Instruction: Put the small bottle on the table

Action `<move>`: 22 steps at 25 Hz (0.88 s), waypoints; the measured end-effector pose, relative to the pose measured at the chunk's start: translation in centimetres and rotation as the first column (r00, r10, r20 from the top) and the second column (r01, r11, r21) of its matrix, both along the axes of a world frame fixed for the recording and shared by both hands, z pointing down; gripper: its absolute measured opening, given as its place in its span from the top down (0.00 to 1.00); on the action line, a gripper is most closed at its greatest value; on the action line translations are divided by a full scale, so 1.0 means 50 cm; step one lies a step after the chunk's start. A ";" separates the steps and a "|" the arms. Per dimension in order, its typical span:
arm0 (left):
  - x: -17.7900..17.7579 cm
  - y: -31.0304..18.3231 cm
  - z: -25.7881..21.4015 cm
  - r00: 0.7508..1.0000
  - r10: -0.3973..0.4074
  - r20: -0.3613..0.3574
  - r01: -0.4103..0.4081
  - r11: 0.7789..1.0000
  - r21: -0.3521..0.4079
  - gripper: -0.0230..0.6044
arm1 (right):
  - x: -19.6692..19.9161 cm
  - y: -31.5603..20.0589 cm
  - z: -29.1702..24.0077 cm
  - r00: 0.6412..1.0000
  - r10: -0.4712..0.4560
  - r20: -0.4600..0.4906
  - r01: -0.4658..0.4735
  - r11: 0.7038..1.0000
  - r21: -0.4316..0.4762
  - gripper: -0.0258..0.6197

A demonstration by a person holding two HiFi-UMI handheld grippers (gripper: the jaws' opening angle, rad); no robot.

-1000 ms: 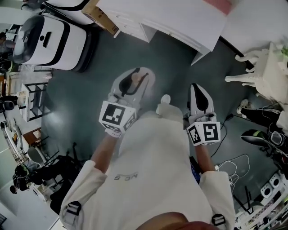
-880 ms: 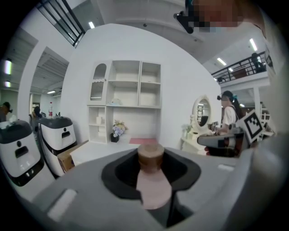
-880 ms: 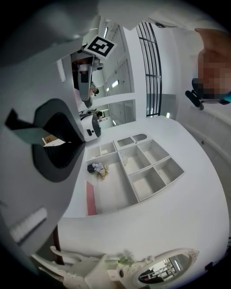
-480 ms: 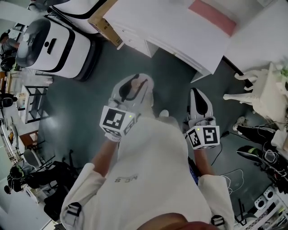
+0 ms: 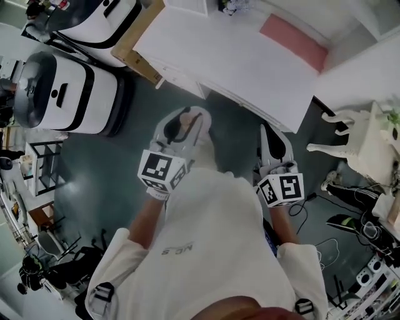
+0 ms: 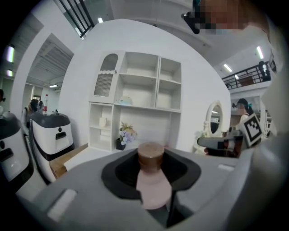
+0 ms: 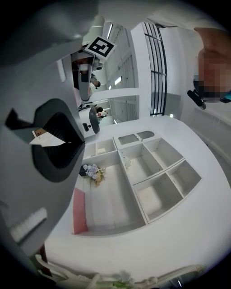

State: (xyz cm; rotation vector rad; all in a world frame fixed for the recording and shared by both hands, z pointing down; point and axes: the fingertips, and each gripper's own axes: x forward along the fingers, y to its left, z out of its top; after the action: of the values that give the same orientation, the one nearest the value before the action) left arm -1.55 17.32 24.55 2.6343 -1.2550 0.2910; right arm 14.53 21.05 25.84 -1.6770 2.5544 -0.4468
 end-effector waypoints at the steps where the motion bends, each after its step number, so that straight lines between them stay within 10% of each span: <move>1: -0.013 -0.048 -0.007 1.000 0.011 0.000 -0.011 1.000 0.003 0.76 | -0.013 -0.047 -0.001 1.000 0.011 -0.001 -0.011 1.000 -0.008 0.97; 10: -0.162 -0.452 -0.010 0.994 0.103 -0.023 -0.104 0.994 -0.045 0.76 | -0.184 -0.461 -0.008 0.997 0.070 -0.037 -0.071 0.997 -0.035 0.97; 22: -0.252 -0.669 0.078 0.986 0.154 -0.069 -0.161 0.981 -0.109 0.76 | -0.284 -0.699 0.030 0.987 0.108 -0.116 -0.115 0.992 -0.054 0.96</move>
State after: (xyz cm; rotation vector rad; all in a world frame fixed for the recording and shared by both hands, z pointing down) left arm -14.15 -16.10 28.43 2.6268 -0.9825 0.2961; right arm 0.34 -13.93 27.35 -1.9079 2.5294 -0.4380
